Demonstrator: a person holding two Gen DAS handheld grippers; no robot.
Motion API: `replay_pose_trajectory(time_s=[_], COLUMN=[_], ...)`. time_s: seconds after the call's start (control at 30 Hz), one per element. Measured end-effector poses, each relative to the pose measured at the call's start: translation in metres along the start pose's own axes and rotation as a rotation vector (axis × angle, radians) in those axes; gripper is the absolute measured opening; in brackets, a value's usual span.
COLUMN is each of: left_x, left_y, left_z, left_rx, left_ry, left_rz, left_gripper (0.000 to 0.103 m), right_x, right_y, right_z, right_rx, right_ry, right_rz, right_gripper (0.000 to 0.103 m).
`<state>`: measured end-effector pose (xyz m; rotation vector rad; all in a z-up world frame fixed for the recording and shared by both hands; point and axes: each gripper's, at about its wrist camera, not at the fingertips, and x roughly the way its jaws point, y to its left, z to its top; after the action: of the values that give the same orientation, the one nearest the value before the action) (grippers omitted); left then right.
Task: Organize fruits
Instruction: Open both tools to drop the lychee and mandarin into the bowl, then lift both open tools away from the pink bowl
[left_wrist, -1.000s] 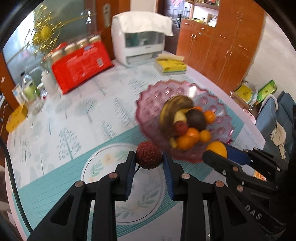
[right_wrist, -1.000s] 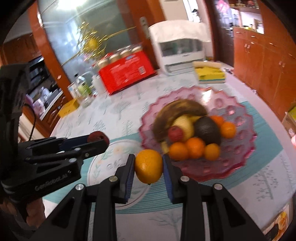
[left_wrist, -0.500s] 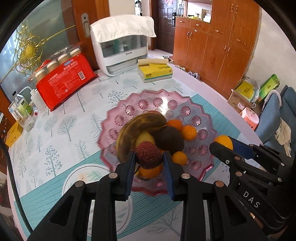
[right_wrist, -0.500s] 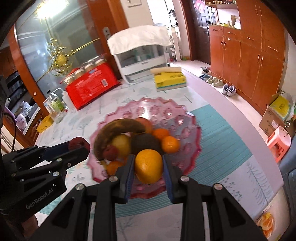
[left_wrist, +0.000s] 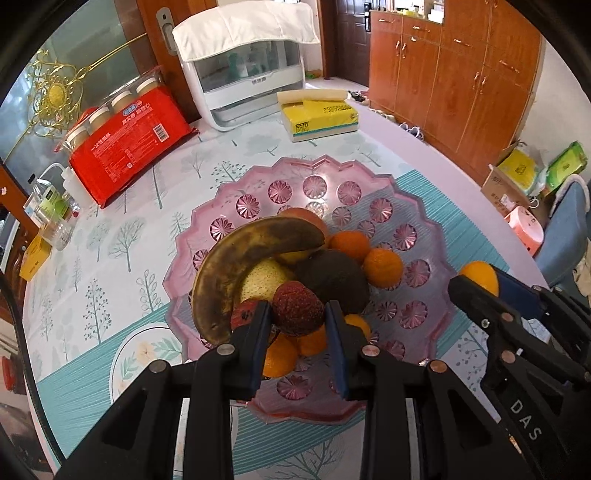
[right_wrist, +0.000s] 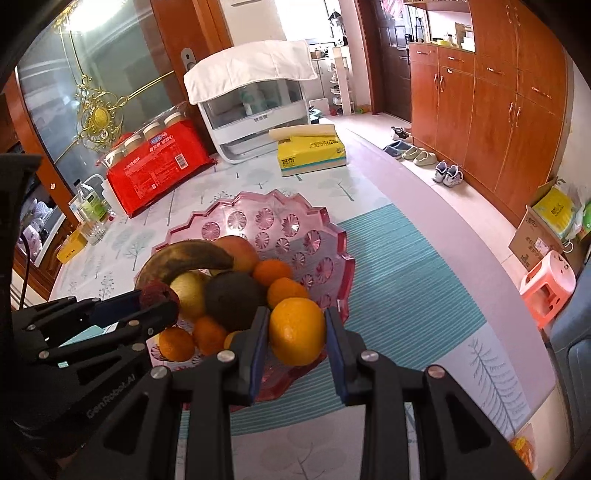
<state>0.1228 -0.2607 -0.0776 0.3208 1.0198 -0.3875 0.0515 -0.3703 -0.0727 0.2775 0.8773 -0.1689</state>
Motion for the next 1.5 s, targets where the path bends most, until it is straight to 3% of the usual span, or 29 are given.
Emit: replay_pose_trajectory(time_s=[0.5,0.57,0.63,0.73,0.83,1.13,1.5], left_x=[0.012,0.012,0.011,0.011,0.012,0.010,0.004], left_y=[0.001,0.000,-0.001,0.002,0.006,0.008,0.009], left_z=[-0.002,-0.002,-0.003,-0.004,-0.004,-0.008,-0.015], left_rx=[-0.010,-0.001,0.006,0.004,-0.010,-0.026,-0.062], left_ry=[0.026,0.022,0.011,0.001,0.006,0.010,0.007], left_rz=[0.071,0.082,0.099,0.130,0.138,0.157,0.154], left_gripper=[0.029,0.034,0.046,0.060,0.068,0.079,0.081], right_x=[0.007,0.009,0.011,0.010,0.010,0.012,0.006], right_y=[0.011,0.012,0.013,0.013,0.010,0.007,0.007], right_z=[0.007,0.006,0.005,0.004,0.004,0.003,-0.002], right_rx=[-0.054,-0.059,-0.064,-0.064,-0.050,-0.044,-0.053], right_ry=[-0.058,-0.059,-0.060,-0.076,-0.081,-0.082,-0.098], right_rz=[-0.056,-0.065,-0.074,-0.096,-0.097,-0.097,-0.101], right_gripper=[0.031,0.032,0.041,0.046,0.049,0.050,0.050])
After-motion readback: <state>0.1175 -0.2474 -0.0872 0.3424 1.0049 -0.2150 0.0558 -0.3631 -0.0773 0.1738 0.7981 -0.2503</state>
